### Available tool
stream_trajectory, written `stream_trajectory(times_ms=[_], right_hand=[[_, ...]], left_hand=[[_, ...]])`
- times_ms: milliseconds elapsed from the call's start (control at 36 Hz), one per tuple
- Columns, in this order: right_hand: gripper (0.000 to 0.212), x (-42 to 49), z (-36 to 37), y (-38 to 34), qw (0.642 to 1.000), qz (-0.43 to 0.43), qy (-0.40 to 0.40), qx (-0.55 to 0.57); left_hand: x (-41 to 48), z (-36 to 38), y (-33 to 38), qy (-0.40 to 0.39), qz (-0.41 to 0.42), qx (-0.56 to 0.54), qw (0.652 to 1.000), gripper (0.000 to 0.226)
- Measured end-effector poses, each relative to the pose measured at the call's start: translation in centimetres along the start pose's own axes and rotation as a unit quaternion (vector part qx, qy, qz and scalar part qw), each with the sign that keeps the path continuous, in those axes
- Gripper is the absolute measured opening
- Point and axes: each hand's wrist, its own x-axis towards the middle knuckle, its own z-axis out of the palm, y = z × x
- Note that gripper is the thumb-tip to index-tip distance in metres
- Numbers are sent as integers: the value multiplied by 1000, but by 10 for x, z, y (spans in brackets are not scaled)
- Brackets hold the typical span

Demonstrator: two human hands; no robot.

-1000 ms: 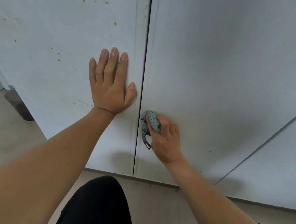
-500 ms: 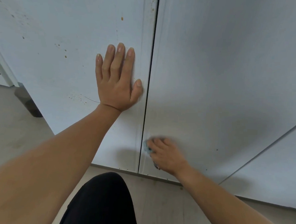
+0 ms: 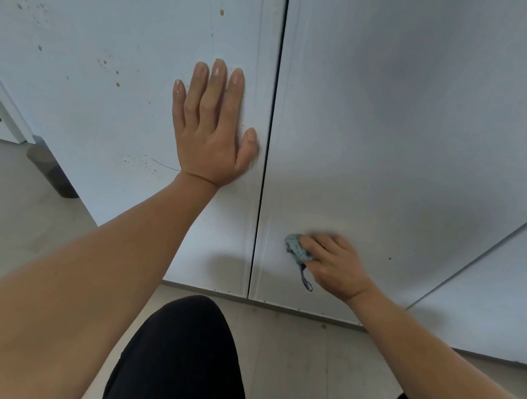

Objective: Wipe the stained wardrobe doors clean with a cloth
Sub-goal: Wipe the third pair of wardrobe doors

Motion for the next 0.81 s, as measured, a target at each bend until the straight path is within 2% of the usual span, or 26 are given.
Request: stream_trajectory(times_ms=[83,139,194,250,306,361,444,556,639,695,750,806], right_hand=[[30,7,-7,4,996,76,40,6],[27,10,-5,7,997,64,44,-2],[31,-3,1,1,1000,-14,-15,-8],[25,-17,8,-7,993,-69,-92,-3],[19,-25,4,-9,992,-43,-114,12],[27,-28,-13,-3,997,48,-65,21],[45,-32,-53,27,983,172,58,-16],[45,-42,-89,72,961,230,133,-73],[41,-44,-75,74,969,206,106,-89],[36,-48,-51,62,982,160,68,-71],[28,-56,-29,50,997,73,9,-28],[23,-68,-15,38,997,-26,-77,-5]], left_hand=[[-1,-1,-1,-6,1,1,1000,67],[-1,0,-2,-2,3,7,1000,67],[-1,0,-1,4,5,-3,1000,66],[-1,-1,0,2,4,6,1000,66],[-2,1,-1,7,7,1,1000,65],[-3,2,-1,13,8,-1,1000,66],[-4,2,-2,17,4,4,1000,66],[-4,2,0,24,5,4,1000,66],[-3,3,-1,31,10,4,999,67],[-4,2,-1,32,11,3,999,67],[-4,2,0,29,13,4,999,67],[-3,3,0,26,13,8,1000,68]])
